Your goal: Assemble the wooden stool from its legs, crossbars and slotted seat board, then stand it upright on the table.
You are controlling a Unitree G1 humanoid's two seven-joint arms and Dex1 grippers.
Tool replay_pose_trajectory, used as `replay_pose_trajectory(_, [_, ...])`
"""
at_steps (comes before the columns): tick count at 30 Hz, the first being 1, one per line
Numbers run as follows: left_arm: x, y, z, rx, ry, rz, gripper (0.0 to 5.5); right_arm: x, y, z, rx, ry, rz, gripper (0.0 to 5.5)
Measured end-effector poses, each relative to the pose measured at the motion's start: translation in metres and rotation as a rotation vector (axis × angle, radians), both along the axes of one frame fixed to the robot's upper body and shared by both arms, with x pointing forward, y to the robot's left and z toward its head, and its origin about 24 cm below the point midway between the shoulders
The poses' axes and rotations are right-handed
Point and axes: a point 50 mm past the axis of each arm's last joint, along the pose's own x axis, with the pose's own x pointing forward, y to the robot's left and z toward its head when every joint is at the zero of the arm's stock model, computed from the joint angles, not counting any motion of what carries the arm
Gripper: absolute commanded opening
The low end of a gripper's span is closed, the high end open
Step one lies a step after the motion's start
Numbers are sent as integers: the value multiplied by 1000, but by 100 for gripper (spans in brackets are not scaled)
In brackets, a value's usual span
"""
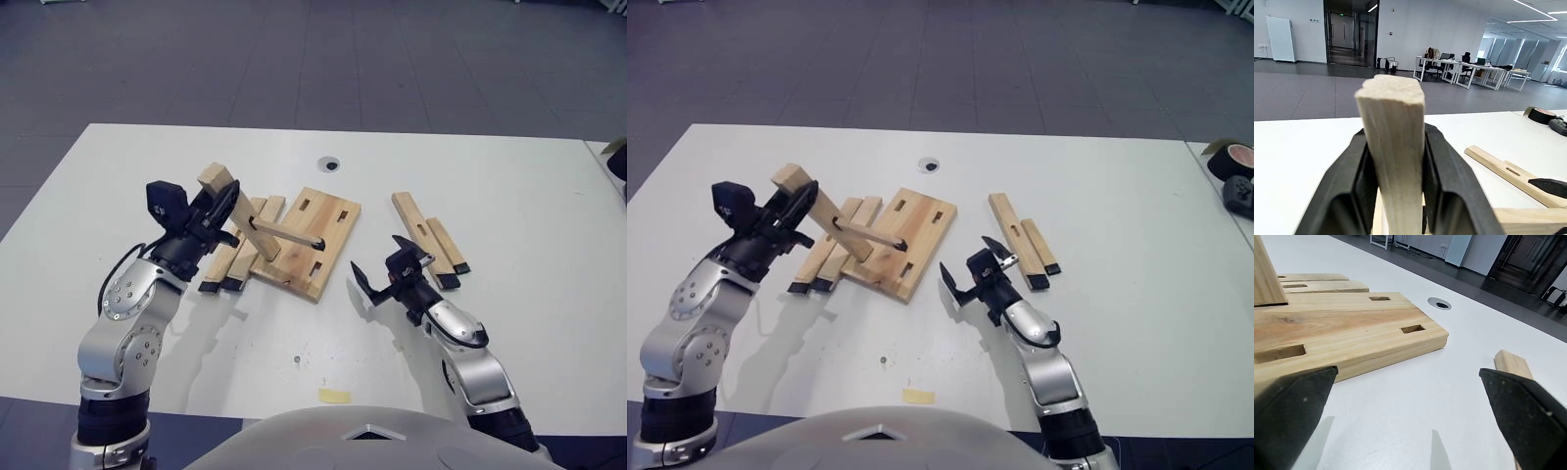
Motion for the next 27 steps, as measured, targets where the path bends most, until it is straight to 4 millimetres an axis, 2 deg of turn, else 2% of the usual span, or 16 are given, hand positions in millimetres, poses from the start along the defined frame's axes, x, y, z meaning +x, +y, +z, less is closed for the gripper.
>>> replay_pose_trajectory(9, [1,-26,1,-10,-7,-60,105,8,2,4,-3,-27,12,540])
replay_pose_trajectory(10, [1,-27,1,-8,-9,-59,141,8,2,4,-3,-27,13,540])
replay_pose_trajectory(14, [2,-28,-7,0,62,-53,206,8,2,4,-5,-23,20,540])
replay_pose_trajectory(16, [5,-26,0,11,48,-36,242,8,2,4,-7,-21,27,540])
replay_pose_trajectory(20, [17,-28,49,-5,-117,-19,319,10,0,4,-18,-20,36,540])
replay_pose_trajectory(25, [27,-37,132,-173,-342,-87,405,15,-1,3,-28,-20,52,540])
replay_pose_trajectory(27, [32,-28,155,-201,-390,-82,438,16,0,5,-26,-30,55,540])
